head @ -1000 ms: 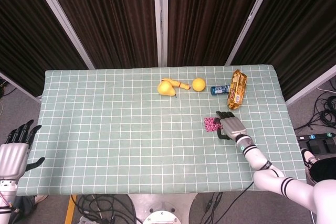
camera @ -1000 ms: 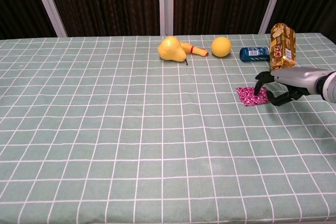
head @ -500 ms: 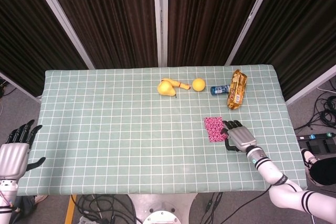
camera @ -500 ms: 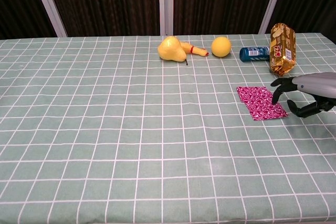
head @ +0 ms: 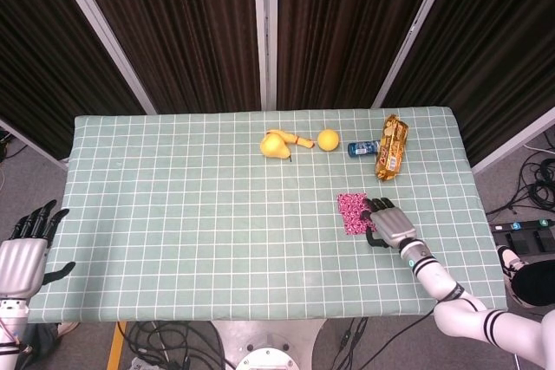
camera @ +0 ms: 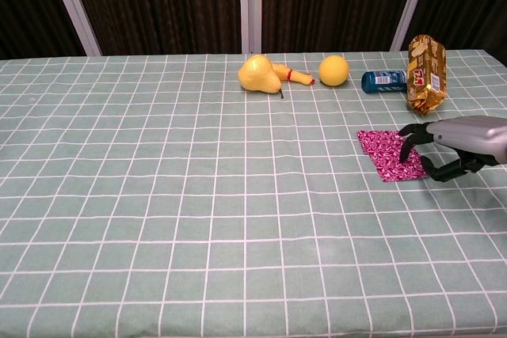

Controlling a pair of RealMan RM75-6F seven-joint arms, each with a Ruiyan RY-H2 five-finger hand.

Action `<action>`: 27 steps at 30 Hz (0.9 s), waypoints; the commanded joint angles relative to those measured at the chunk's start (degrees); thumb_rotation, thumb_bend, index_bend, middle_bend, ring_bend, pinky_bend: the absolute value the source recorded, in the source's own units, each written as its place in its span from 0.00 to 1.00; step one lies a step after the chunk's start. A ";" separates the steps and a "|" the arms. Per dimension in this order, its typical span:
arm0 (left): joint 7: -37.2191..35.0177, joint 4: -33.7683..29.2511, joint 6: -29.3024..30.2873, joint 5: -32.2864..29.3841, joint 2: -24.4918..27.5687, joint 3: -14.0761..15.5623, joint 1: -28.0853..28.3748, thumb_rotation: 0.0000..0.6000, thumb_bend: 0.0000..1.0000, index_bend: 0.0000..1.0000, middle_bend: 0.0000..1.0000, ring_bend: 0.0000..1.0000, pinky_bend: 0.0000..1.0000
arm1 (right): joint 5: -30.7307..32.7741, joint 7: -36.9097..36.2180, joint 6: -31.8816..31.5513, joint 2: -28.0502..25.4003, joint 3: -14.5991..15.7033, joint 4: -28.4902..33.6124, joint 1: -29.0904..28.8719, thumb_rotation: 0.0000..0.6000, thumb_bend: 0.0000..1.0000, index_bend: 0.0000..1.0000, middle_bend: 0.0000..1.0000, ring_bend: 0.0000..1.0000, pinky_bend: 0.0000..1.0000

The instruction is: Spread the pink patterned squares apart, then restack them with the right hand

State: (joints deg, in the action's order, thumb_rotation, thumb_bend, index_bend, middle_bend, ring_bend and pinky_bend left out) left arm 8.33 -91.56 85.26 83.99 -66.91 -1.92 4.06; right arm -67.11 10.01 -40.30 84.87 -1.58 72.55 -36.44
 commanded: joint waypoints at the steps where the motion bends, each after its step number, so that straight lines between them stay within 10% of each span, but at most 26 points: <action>1: -0.06 0.09 -0.01 -0.04 -0.03 -0.08 0.04 1.00 0.00 0.19 0.15 0.12 0.17 | -1.30 -1.04 -0.85 -1.22 0.81 1.54 0.91 0.52 0.66 0.28 0.02 0.00 0.00; 13: 0.14 0.01 -0.15 0.32 -0.06 -0.18 0.34 1.00 0.00 0.19 0.15 0.12 0.17 | -4.01 -1.71 -3.70 -4.14 2.20 5.73 2.82 0.50 0.66 0.28 0.03 0.00 0.00; 27: 0.27 -0.50 0.17 0.39 0.14 0.08 -0.03 1.00 0.00 0.19 0.16 0.12 0.17 | 0.02 -1.16 0.57 2.87 -1.90 -4.22 -1.37 0.50 0.66 0.27 0.03 0.00 0.00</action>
State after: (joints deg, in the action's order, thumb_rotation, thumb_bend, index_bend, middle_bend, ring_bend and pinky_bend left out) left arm 8.61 -92.07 85.42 84.38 -66.77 -1.84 4.03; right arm -67.59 8.57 -40.40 87.06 -3.26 69.07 -37.32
